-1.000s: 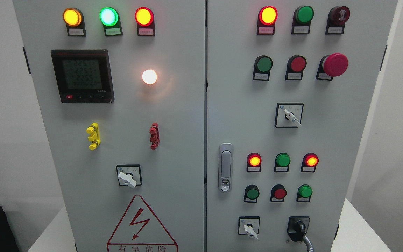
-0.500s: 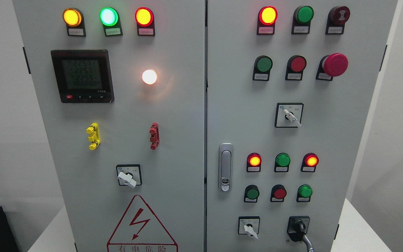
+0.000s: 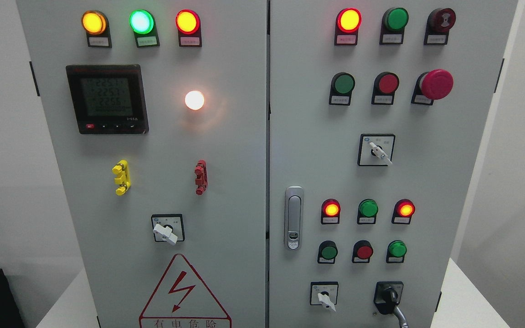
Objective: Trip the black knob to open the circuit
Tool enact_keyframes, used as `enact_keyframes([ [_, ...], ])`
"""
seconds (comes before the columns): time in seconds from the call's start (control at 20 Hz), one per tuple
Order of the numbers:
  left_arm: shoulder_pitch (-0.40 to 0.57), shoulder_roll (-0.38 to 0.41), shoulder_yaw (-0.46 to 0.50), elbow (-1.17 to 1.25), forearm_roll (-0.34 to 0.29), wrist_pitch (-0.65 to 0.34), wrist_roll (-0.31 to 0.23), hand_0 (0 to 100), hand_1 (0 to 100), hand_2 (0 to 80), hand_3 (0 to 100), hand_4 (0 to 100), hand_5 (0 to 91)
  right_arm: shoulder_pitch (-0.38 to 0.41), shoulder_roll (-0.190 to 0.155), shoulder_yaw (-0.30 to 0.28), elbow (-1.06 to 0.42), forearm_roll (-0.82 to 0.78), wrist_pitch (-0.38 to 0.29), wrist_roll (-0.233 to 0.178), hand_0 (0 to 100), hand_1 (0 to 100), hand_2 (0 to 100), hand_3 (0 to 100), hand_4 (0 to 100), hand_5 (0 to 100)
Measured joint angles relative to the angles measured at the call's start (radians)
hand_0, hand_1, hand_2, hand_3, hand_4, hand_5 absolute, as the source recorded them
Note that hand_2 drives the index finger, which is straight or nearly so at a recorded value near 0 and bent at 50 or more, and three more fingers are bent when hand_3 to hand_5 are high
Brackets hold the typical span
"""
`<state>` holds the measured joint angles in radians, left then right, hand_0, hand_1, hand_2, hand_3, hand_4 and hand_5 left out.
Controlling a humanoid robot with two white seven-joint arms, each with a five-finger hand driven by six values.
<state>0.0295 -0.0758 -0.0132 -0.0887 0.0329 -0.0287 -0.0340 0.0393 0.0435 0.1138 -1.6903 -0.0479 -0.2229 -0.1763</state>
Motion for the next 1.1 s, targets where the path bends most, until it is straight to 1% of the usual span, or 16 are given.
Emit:
enact_keyframes([
  [1.1, 0.000, 0.000, 0.000, 0.000, 0.000, 0.000, 0.000, 12, 39, 0.0, 0, 0, 0.0, 0.000, 0.002, 0.007, 0.000, -0.001, 0.000, -0.002, 78, 93, 1, 100, 100, 93],
])
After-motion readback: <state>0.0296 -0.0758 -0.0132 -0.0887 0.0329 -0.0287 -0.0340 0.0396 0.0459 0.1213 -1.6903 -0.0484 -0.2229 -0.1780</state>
